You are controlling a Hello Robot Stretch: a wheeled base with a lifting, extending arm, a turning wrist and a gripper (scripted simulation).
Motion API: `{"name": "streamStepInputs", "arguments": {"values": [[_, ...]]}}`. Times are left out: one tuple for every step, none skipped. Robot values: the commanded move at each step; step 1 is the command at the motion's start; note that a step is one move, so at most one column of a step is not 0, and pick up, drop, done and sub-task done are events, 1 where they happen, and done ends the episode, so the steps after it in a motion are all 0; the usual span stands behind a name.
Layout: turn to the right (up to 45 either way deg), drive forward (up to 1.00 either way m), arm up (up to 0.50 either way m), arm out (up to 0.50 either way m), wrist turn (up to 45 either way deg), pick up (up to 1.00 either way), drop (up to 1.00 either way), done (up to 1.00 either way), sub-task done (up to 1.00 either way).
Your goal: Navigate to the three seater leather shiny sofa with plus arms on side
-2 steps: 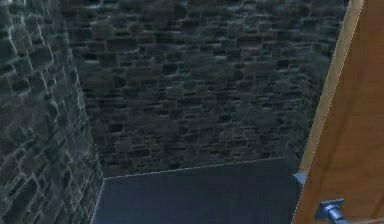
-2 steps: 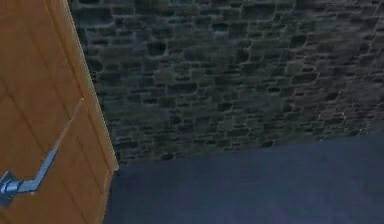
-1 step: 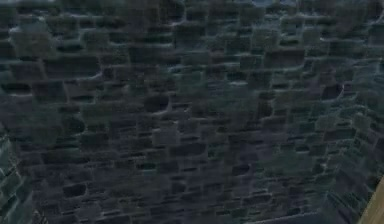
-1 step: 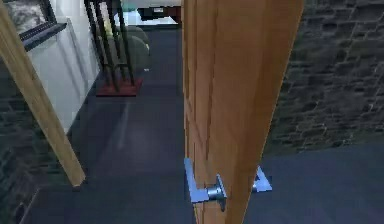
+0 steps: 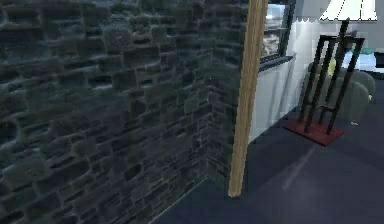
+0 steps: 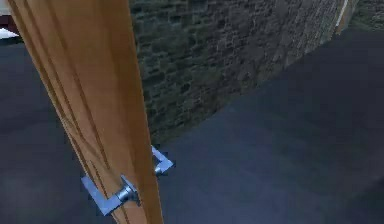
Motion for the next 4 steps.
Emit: {"name": "streamStepInputs", "arguments": {"values": [[0.0, 0.3, 0.0, 0.0, 0.0, 0.0, 0.0, 0.0, 0.0], [45.0, 0.0, 0.0, 0.0, 0.0, 0.0, 0.0, 0.0, 0.0], [3.0, 0.0, 0.0, 0.0, 0.0, 0.0, 0.0, 0.0, 0.0], [0.0, 1.0, 0.0, 0.0, 0.0, 0.0, 0.0, 0.0, 0.0]]}}
